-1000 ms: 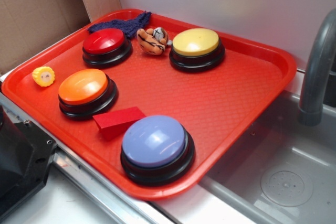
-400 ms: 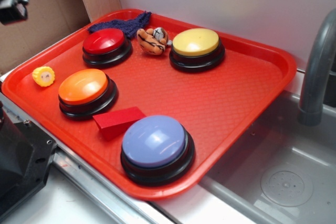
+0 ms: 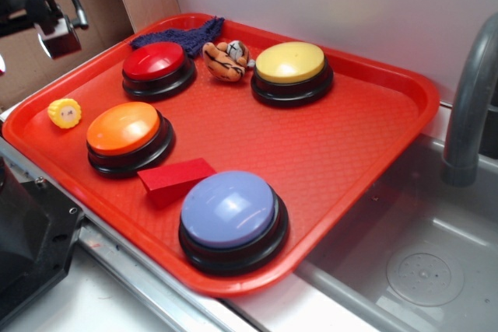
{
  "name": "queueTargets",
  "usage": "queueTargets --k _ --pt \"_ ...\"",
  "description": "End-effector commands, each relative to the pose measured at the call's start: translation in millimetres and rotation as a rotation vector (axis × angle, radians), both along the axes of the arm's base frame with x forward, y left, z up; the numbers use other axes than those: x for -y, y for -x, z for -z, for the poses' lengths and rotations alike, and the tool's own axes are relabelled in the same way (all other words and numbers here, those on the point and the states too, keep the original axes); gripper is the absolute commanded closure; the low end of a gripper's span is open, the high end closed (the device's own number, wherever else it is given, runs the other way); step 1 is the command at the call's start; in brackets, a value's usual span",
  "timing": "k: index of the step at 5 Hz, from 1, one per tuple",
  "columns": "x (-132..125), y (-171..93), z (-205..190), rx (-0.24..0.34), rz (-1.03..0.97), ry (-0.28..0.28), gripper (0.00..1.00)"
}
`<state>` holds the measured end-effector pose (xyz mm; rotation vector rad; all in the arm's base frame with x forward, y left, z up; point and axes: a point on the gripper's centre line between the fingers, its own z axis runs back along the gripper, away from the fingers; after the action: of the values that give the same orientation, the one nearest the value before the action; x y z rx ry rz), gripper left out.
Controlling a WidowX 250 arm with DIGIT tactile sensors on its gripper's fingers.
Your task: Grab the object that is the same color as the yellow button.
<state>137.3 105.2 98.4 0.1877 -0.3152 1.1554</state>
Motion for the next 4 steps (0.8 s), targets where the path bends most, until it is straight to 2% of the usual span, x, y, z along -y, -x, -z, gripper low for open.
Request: queueTargets --k 1,2,4 --pt "-12.3 7.7 24.2 -0.016 -0.039 -0.007 0.00" --pt "-13.2 4.2 40.6 0.017 -0.014 0.031 0.00" --pt "-17.3 -8.3 59.2 0.091 0.036 0.074 0.00"
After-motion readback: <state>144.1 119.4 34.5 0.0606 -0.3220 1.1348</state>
